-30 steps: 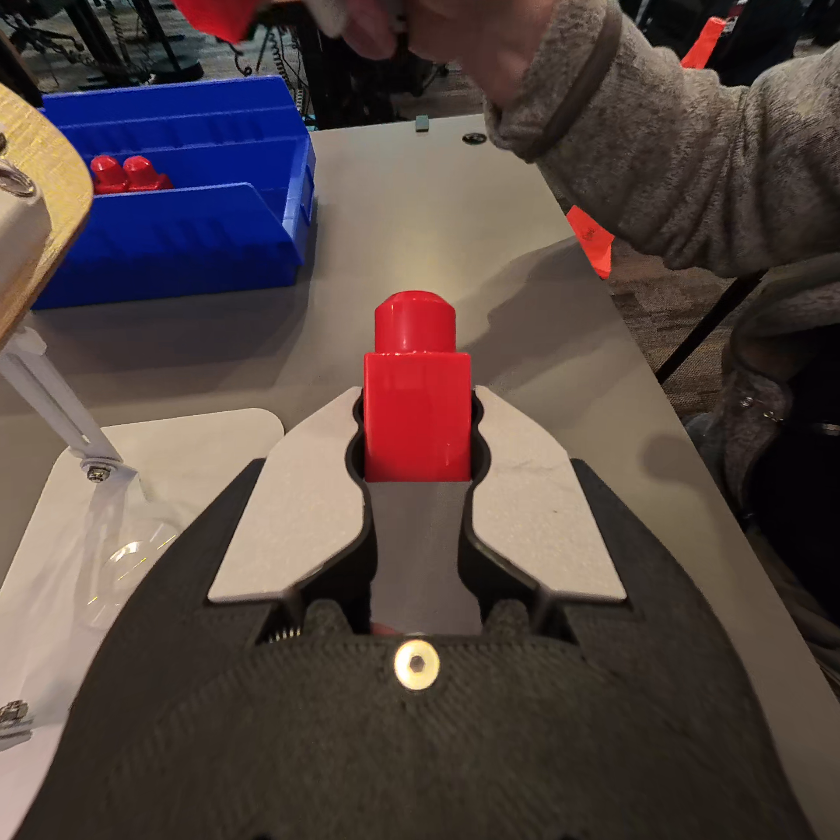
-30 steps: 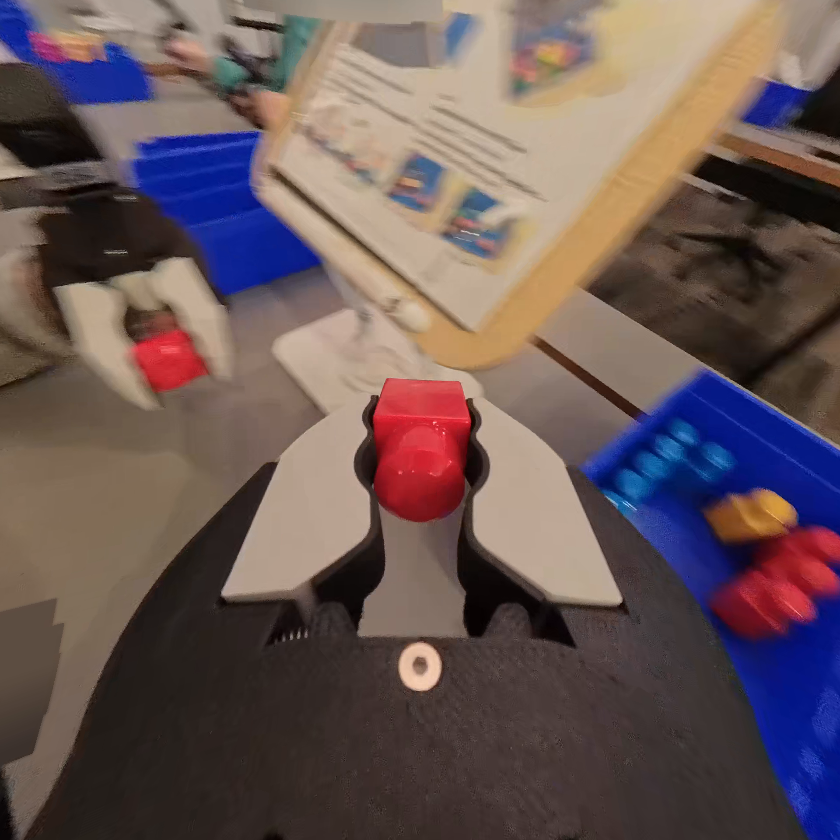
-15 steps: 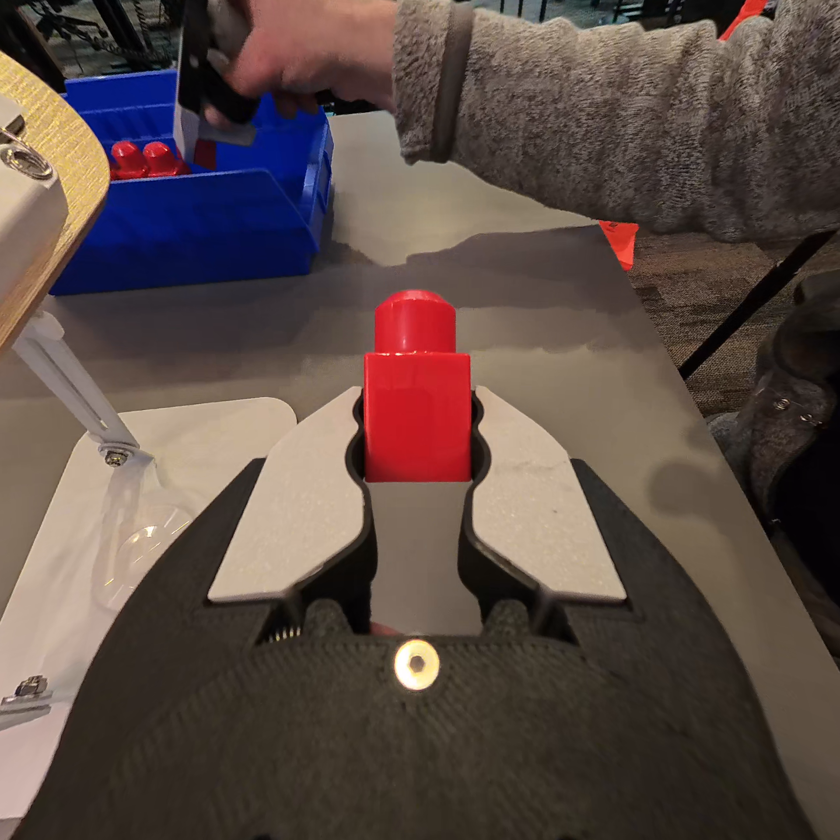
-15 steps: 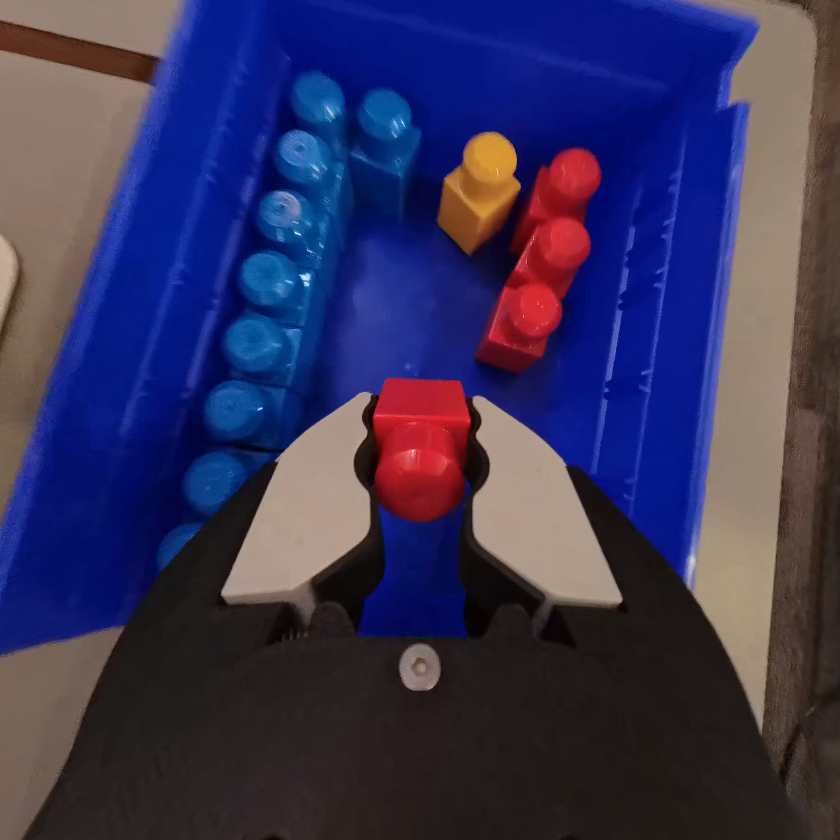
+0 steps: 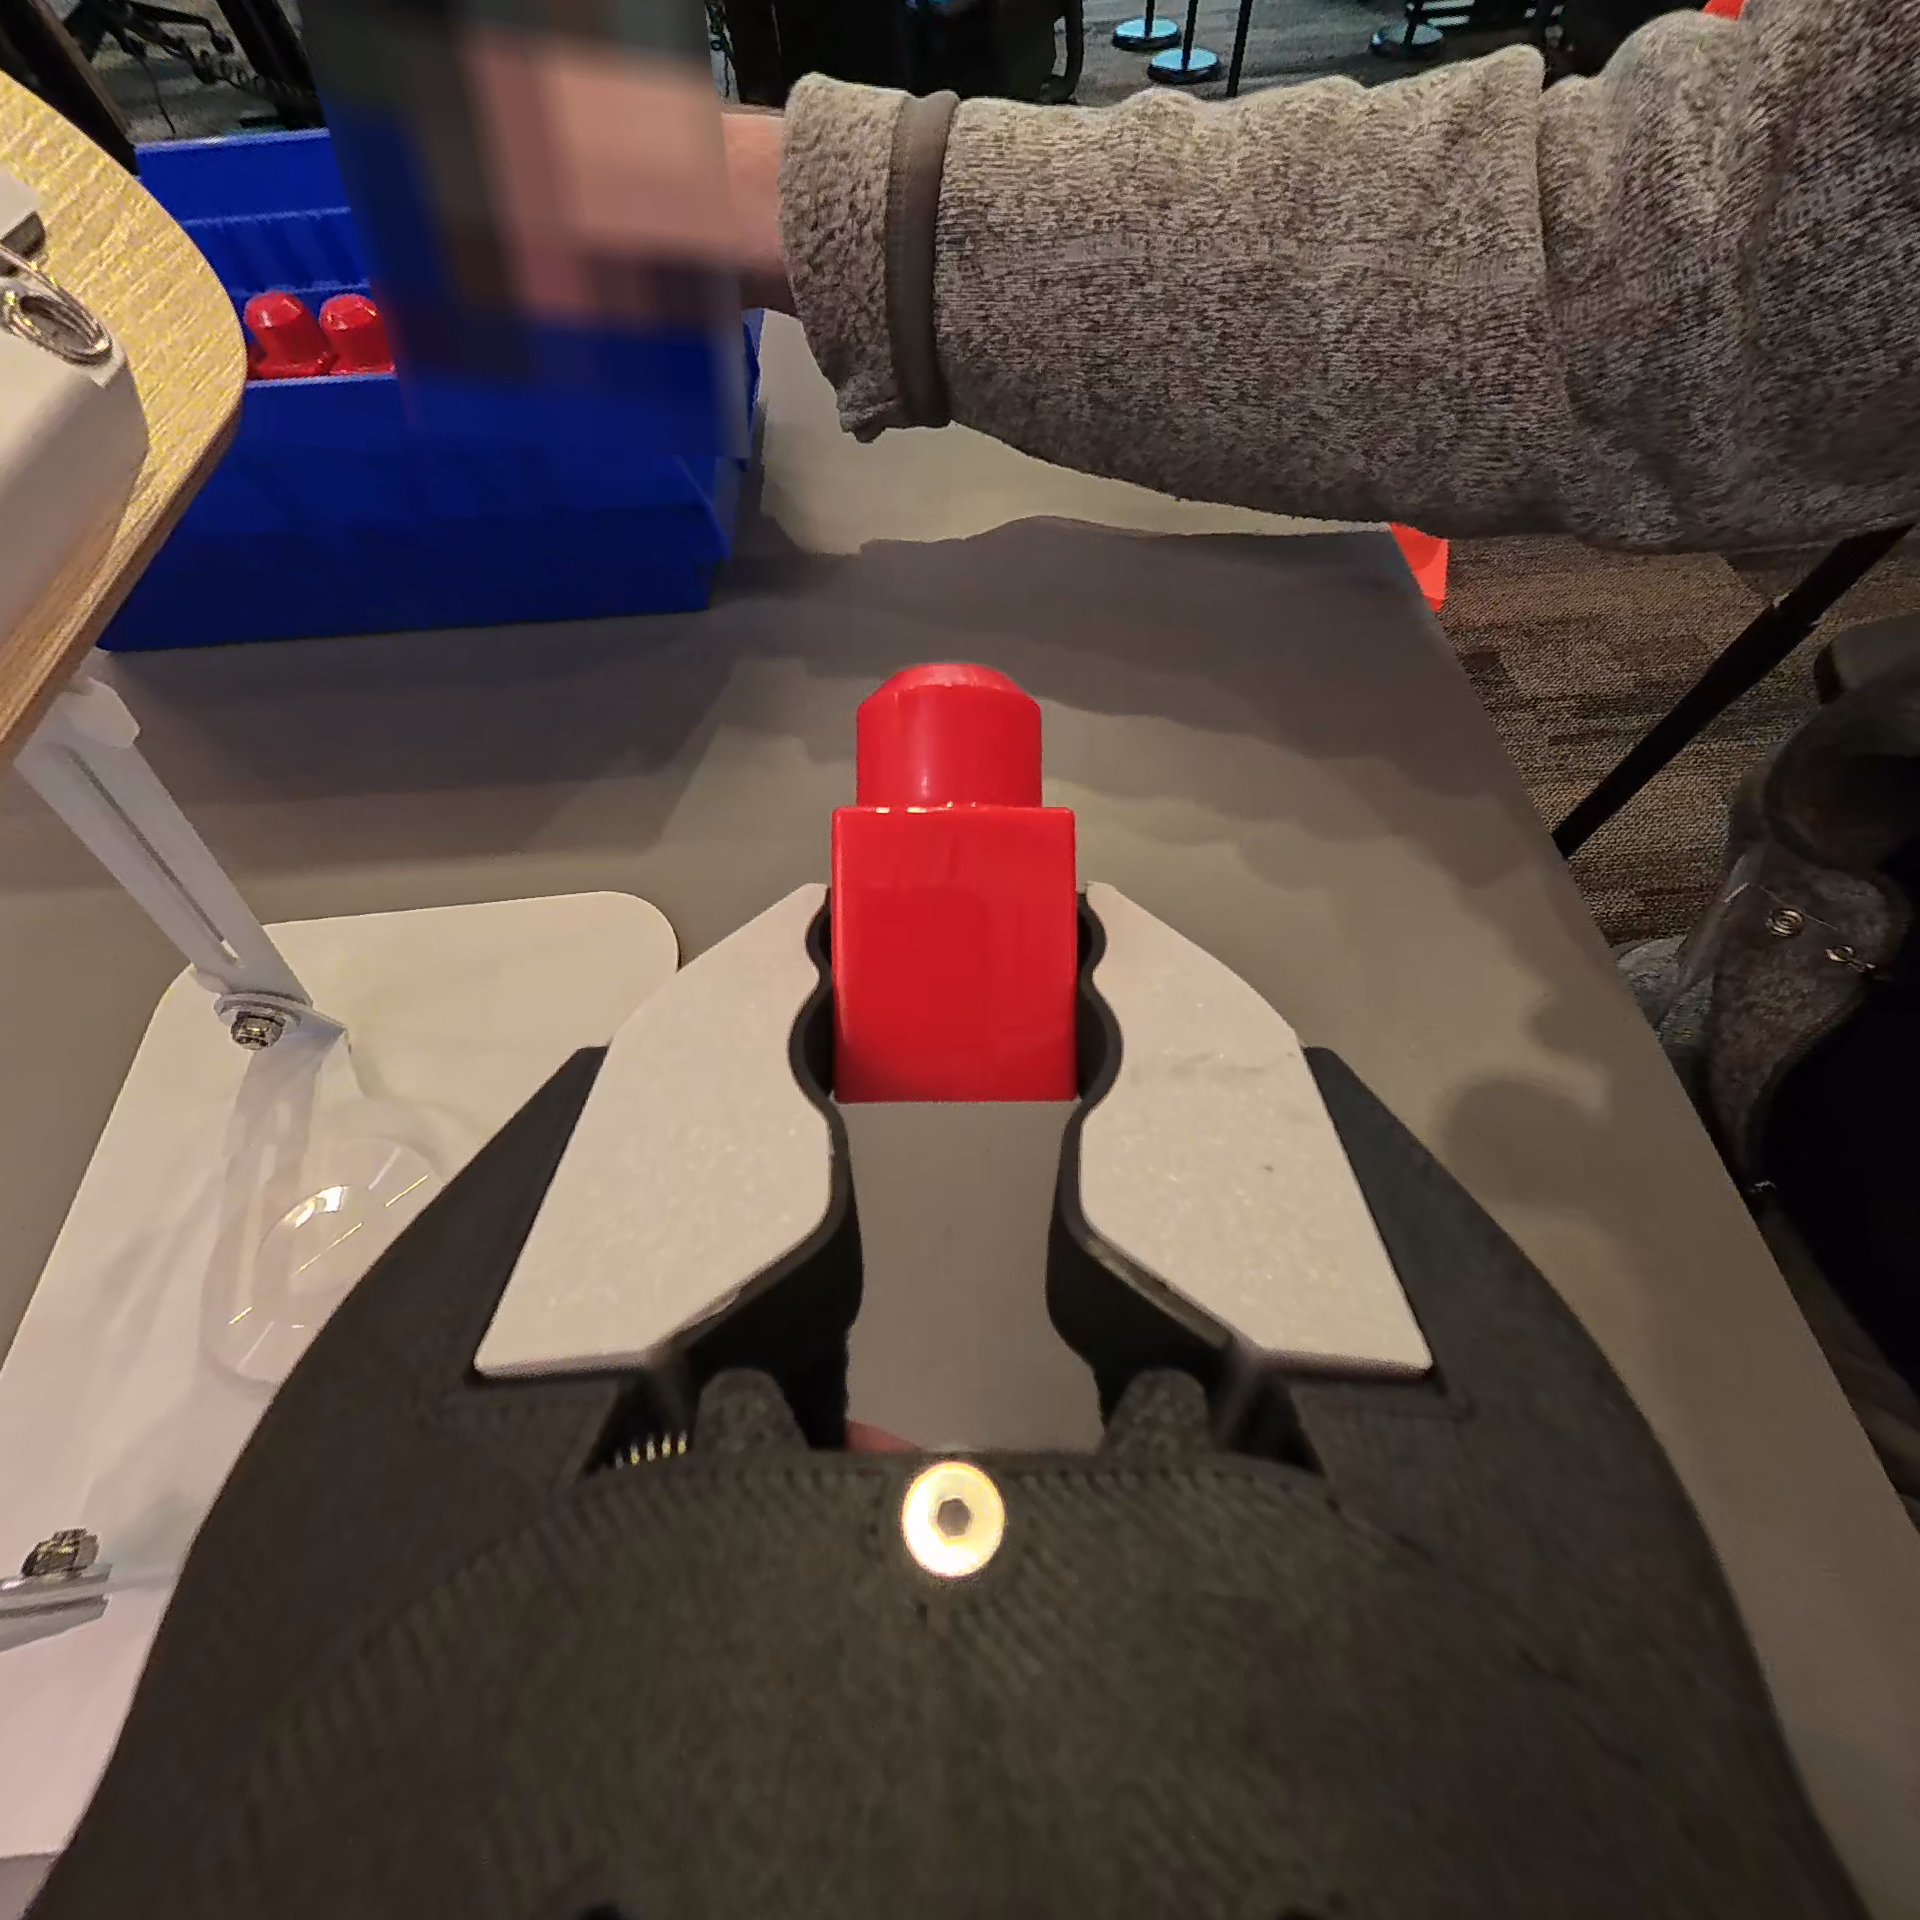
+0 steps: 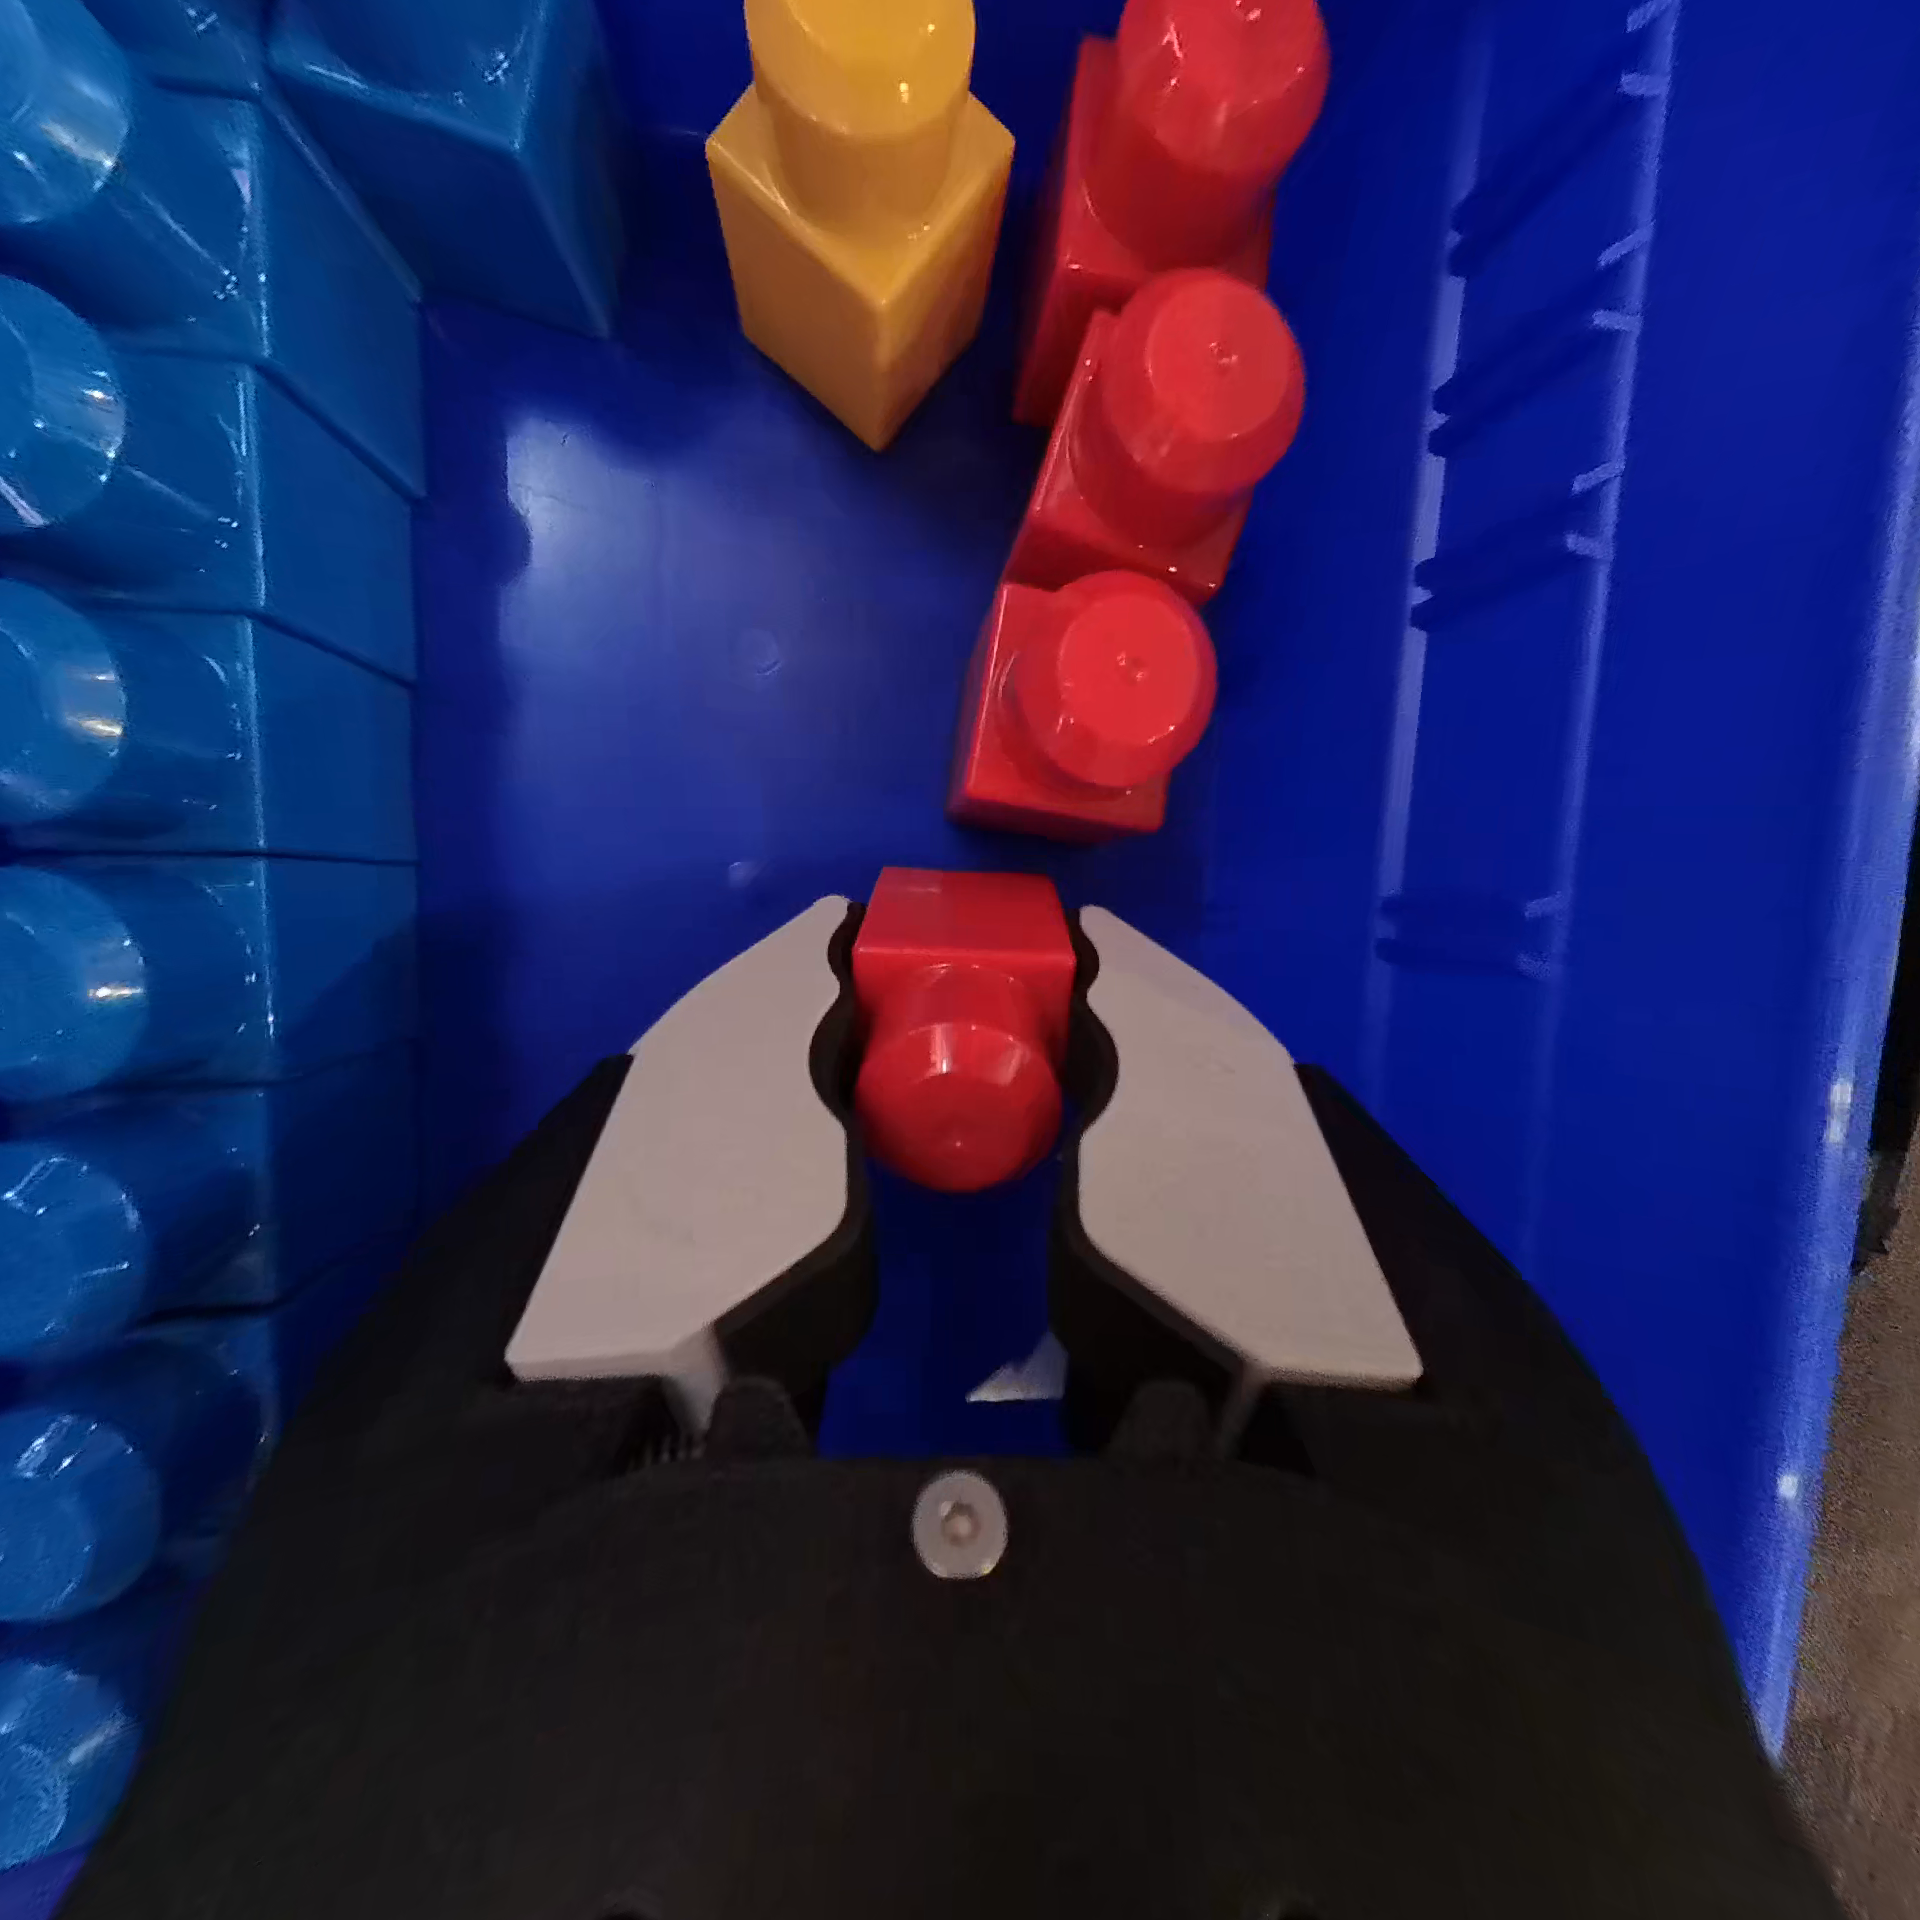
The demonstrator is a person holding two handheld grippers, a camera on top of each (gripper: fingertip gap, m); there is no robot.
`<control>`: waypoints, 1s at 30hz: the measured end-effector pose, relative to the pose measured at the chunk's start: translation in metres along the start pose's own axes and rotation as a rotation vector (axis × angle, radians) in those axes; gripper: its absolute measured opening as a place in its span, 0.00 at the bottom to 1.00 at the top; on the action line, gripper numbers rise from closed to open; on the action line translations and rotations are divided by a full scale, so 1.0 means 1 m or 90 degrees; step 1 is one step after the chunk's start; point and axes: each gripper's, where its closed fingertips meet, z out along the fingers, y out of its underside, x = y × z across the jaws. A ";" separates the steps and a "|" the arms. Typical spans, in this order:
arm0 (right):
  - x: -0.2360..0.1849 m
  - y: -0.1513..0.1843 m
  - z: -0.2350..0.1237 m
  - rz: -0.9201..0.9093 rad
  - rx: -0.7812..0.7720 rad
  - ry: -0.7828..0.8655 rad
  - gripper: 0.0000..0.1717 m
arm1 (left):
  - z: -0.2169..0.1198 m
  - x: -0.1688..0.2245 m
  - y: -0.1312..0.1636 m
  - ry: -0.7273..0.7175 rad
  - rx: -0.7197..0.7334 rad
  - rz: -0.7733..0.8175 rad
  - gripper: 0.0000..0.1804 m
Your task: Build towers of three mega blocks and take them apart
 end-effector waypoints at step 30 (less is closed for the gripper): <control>-0.075 -0.012 -0.160 -0.193 0.381 0.098 0.26 | 0.002 -0.010 -0.004 -0.064 0.013 0.024 0.23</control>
